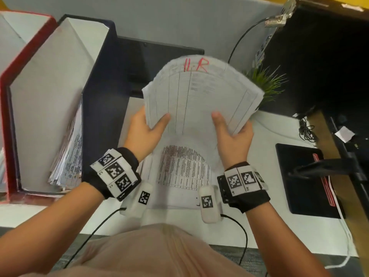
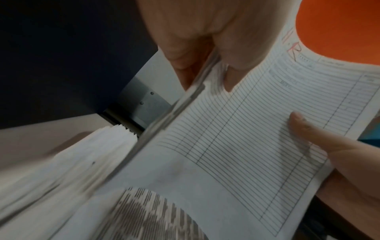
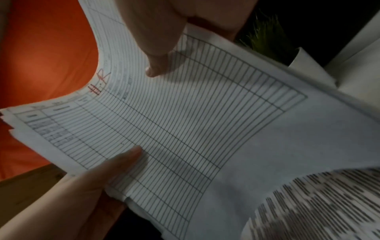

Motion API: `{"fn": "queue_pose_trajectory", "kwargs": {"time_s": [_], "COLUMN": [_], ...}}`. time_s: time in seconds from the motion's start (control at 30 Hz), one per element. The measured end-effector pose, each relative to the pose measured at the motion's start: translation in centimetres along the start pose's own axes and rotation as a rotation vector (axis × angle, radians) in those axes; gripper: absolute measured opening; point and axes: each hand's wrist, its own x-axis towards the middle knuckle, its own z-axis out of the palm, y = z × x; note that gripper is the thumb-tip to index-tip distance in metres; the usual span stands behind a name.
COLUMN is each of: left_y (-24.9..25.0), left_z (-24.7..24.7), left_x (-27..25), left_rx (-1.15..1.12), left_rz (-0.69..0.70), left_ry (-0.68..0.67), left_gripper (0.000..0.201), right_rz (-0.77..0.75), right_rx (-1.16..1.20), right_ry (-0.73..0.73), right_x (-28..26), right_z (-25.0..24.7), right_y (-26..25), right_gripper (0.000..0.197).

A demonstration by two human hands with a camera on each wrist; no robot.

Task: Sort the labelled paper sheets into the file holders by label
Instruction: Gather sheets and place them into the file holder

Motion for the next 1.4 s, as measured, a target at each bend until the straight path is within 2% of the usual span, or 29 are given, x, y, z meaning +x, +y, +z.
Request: {"fn": "queue_pose_trajectory", "kwargs": {"time_s": [0.1, 0.27, 0.33, 0.4, 0.47, 0.53, 0.67, 0.73, 0.83, 0.9, 0.97, 1.0, 1.1, 1.27, 1.4], "left_y": [-0.4, -0.9, -1.9, -3.2, -3.8, -3.4, -0.1, 1.7, 4.3, 5.8, 7.1, 7.5, 8.8, 9.3, 6.8], "left_z": [0.5, 0.6, 1.0, 1.5, 1.7, 1.6, 0.2, -1.2, -4.8, -8.1, -11.8, -13.8, -19.8, -29.0, -32.9], "left_x": [-0.4, -0.2, -0.6, -0.9, -1.0, -0.7, 0.8, 1.6, 2.4, 2.6, 2.3, 2.2, 1.2, -0.4, -0.7], "left_rx": [0.07, 0.059, 0.102, 0.118, 0.052, 0.022, 0.068, 0.136, 0.261, 0.329, 0.388, 0.412, 0.509, 0.5, 0.563], "left_rz": [-0.049, -0.009, -0.085, -0.245, -0.35, -0.326, -0.223, -0.176, -0.128, -0.162, -0.229, -0.266, -0.375, -0.562, -0.645], "left_ry": [0.011, 0.064, 0.025, -0.043, -0.023, 0.028, 0.037, 0.029, 0.03, 0.01, 0.027, 0.047, 0.181, 0.353, 0.501], "left_gripper": [0.027, 0.018, 0.019, 0.03, 0.036, 0.037, 0.008, 0.013, 0.035, 0.03, 0.012, 0.02, 0.036, 0.053, 0.054], "right_rz": [0.091, 0.076, 0.103, 0.152, 0.187, 0.188, 0.12, 0.062, 0.014, 0.045, 0.102, 0.131, 0.199, 0.254, 0.317], "right_rx": [-0.044, -0.084, -0.171, -0.217, -0.208, -0.204, -0.153, -0.167, -0.254, -0.32, -0.392, -0.427, -0.551, -0.789, -0.908], "right_ry": [-0.013, 0.007, -0.023, -0.029, -0.009, -0.001, -0.013, -0.072, -0.193, -0.248, -0.282, -0.286, -0.254, -0.188, -0.191], "right_x": [-0.8, -0.6, -1.1, -1.7, -1.8, -1.3, 0.0, 0.3, 0.3, 0.2, 0.1, 0.0, -0.2, -1.0, -1.3], "right_z": [-0.1, -0.5, -0.5, -0.5, -0.4, -0.1, 0.4, 0.3, -0.4, -1.3, -2.3, -2.8, -4.3, -5.4, -5.7], "right_y": [1.2, 1.9, 2.7, 3.5, 4.0, 3.7, 1.9, 1.1, 1.1, 2.2, 4.0, 5.0, 7.7, 9.5, 10.5], "right_gripper": [0.027, 0.024, 0.028, 0.032, 0.03, 0.026, 0.028, 0.027, 0.02, 0.02, 0.029, 0.032, 0.033, 0.046, 0.061]}}
